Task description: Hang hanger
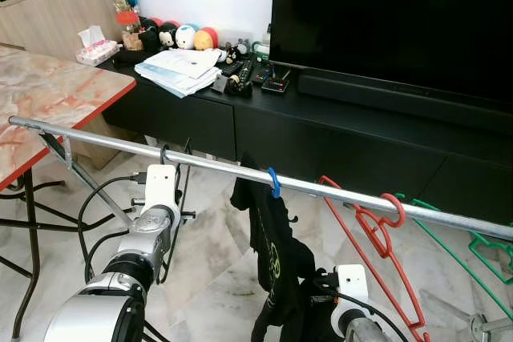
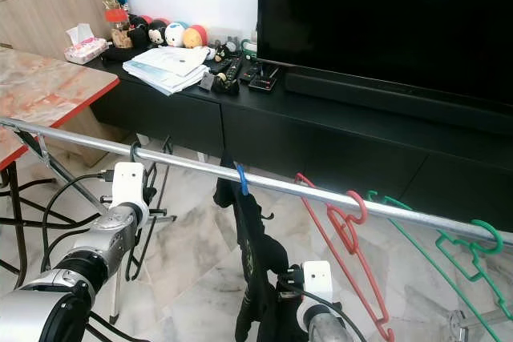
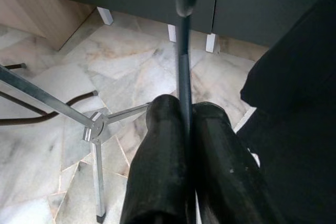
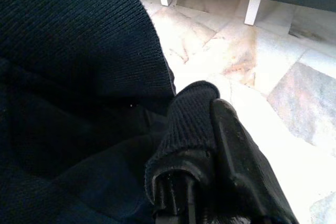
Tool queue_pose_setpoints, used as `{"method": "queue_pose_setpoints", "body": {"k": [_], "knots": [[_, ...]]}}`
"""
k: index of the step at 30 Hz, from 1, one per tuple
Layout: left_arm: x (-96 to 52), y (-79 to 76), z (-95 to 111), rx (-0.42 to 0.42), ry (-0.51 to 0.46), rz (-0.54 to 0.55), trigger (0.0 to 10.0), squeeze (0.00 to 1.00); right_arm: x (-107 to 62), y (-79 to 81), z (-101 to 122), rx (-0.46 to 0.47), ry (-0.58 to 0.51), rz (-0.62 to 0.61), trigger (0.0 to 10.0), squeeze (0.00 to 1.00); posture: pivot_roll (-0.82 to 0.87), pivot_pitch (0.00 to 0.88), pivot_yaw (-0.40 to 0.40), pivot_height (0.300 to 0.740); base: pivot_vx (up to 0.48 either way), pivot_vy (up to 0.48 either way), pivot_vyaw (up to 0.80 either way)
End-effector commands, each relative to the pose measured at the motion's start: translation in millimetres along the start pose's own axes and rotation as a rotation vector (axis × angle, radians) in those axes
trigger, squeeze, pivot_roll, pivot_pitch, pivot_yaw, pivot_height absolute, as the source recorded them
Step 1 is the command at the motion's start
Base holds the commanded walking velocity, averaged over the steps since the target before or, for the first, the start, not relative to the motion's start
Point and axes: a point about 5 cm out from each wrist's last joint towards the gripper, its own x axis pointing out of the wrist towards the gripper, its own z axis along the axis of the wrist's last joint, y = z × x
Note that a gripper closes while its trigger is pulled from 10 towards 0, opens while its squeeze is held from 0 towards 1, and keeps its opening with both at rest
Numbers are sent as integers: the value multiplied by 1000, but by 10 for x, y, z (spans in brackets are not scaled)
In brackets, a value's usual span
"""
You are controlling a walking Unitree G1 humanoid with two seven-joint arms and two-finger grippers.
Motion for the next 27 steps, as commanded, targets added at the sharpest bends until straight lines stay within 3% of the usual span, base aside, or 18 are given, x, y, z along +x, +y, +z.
{"method": "queue_pose_setpoints", "body": {"k": [1,12,16,18,27], "knots": [[10,27,23,16,6,11,0,0,15,24,27,-4,-3,8,10000,0,0,83,37,740,0,0,0],[-12,28,-43,-1,1,5,0,0,10,28,8,-4,3,8,10000,0,3,78,33,740,0,0,0],[-30,-16,68,-13,-110,-60,0,0,7,15,3,-11,7,2,10000,0,3,78,30,740,0,0,0],[-50,-17,125,27,-171,-68,0,0,5,2,4,-6,5,-4,10000,0,5,78,27,740,0,0,0],[-146,42,114,69,-258,-59,0,0,-3,-7,-12,-17,10,-1,10000,0,14,80,17,740,0,0,0]]}}
